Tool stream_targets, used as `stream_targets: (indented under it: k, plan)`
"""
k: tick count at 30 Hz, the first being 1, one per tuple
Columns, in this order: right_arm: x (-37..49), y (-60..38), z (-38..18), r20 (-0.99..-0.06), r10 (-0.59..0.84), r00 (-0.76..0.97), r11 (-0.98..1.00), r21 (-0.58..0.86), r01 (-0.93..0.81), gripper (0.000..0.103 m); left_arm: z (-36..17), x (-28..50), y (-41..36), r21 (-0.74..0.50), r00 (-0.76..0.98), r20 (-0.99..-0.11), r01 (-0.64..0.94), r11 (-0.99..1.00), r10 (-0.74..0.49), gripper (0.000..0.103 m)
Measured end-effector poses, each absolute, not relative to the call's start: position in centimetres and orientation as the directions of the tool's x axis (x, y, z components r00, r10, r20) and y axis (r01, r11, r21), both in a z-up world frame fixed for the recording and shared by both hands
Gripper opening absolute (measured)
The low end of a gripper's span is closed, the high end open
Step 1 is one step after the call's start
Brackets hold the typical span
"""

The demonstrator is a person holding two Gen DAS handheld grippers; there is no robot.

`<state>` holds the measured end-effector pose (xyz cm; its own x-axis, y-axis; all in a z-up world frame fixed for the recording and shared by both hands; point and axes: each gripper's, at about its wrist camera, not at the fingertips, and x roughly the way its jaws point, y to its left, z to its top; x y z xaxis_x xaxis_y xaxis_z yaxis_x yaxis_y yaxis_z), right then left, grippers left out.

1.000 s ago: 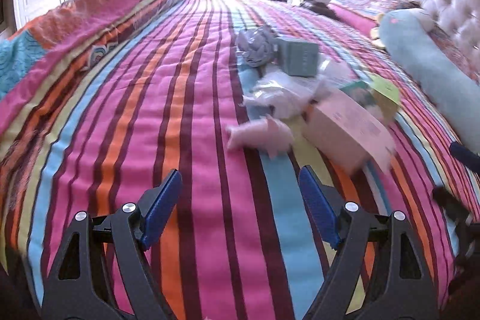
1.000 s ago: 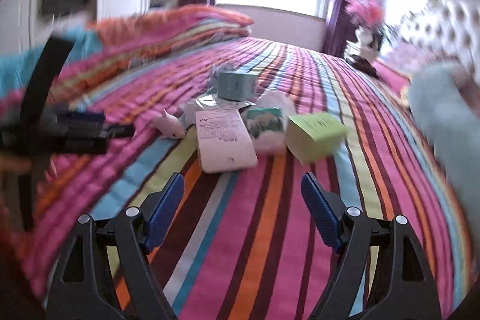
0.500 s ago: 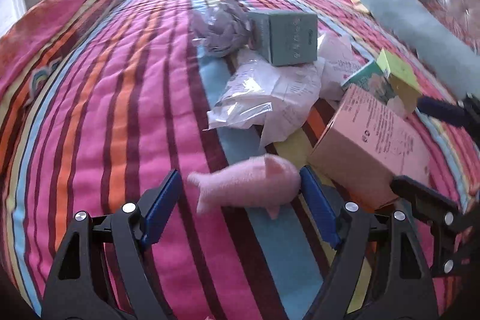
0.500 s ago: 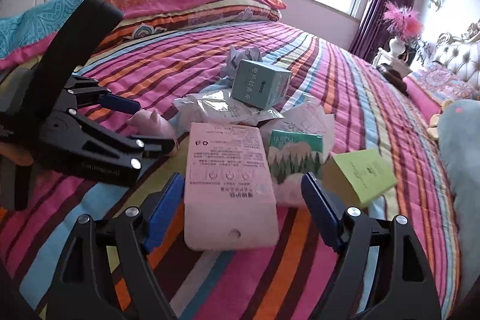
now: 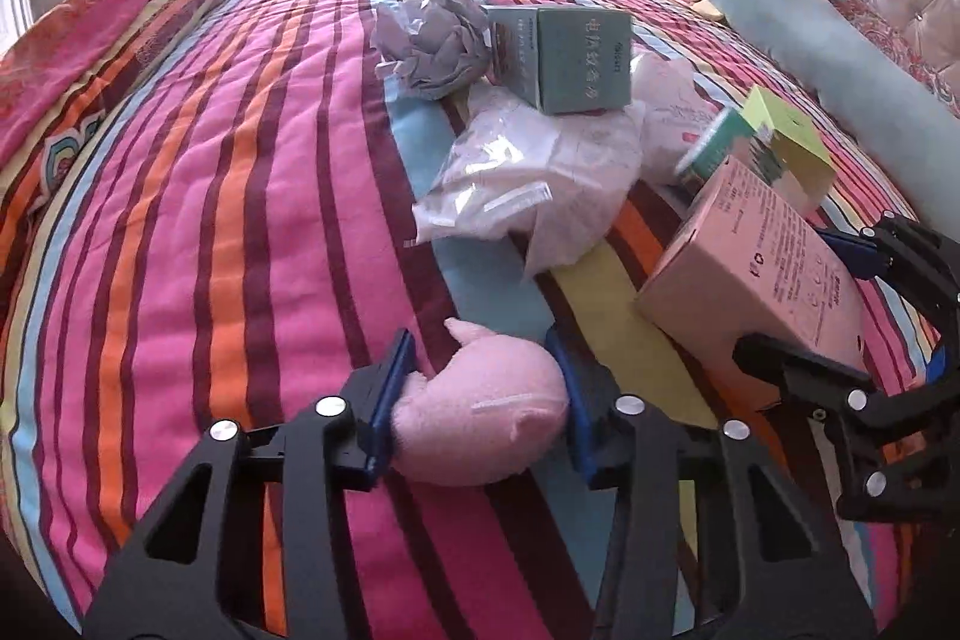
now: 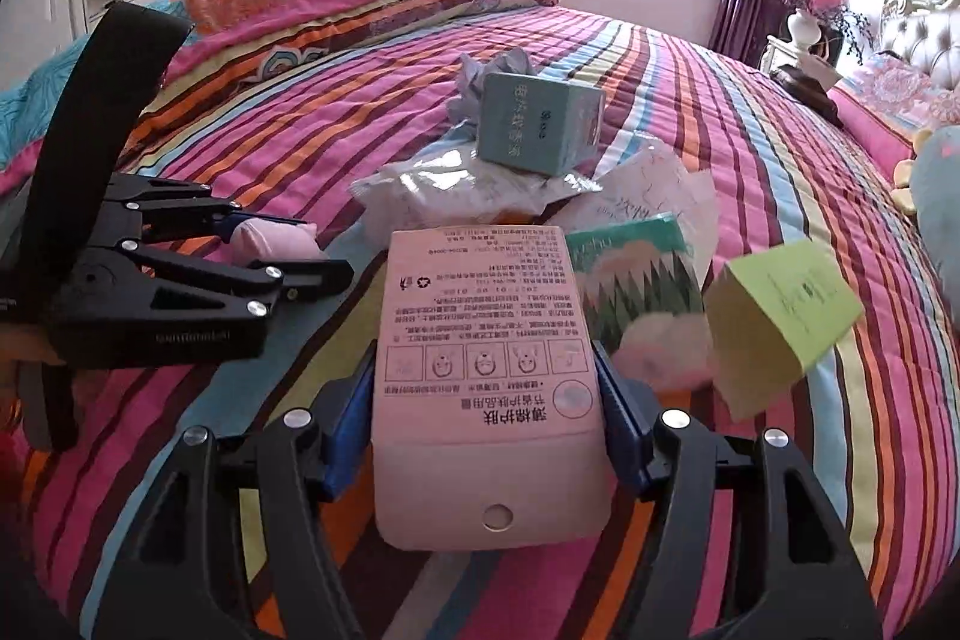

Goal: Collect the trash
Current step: 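Grasp pink plush pig with left tool while right tool grasps pink box, then carry pig and pink box over the wastebasket and open both tools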

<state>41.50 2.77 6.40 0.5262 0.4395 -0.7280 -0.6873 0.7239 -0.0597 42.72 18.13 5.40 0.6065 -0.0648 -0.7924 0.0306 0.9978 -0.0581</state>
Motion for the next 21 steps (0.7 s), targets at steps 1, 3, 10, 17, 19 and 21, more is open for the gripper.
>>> stream_targets:
  k: [1,3,10,17,19,21]
  plan:
    - [40.9,2.4,6.6,-0.728,0.442,0.523,0.727,-0.050,-0.684,0.062,5.5,41.9,18.1,-0.064,0.613,-0.787,0.031,0.997,-0.070,0.043]
    - [39.8,1.4,7.0,-0.716,0.450,0.533,0.739,-0.036,-0.673,0.062,5.8,40.3,17.9,-0.081,0.626,-0.775,0.036,0.996,-0.086,0.043]
    - [34.7,-3.8,8.9,-0.666,0.515,0.540,0.768,0.078,-0.636,0.062,7.5,33.1,16.7,-0.178,0.674,-0.719,0.055,0.982,-0.168,0.043]
    - [25.1,-9.6,10.1,-0.619,0.587,0.521,0.745,0.162,-0.647,0.062,9.7,22.7,13.2,-0.213,0.708,-0.660,0.141,0.967,-0.249,0.043]
    - [22.1,-11.0,10.4,-0.607,0.602,0.519,0.740,0.179,-0.648,0.062,9.8,18.8,11.8,-0.217,0.703,-0.657,0.169,0.961,-0.272,0.043]
    - [18.9,-12.4,10.6,-0.597,0.620,0.508,0.733,0.212,-0.646,0.062,9.6,15.1,10.6,-0.222,0.692,-0.658,0.200,0.954,-0.298,0.043]
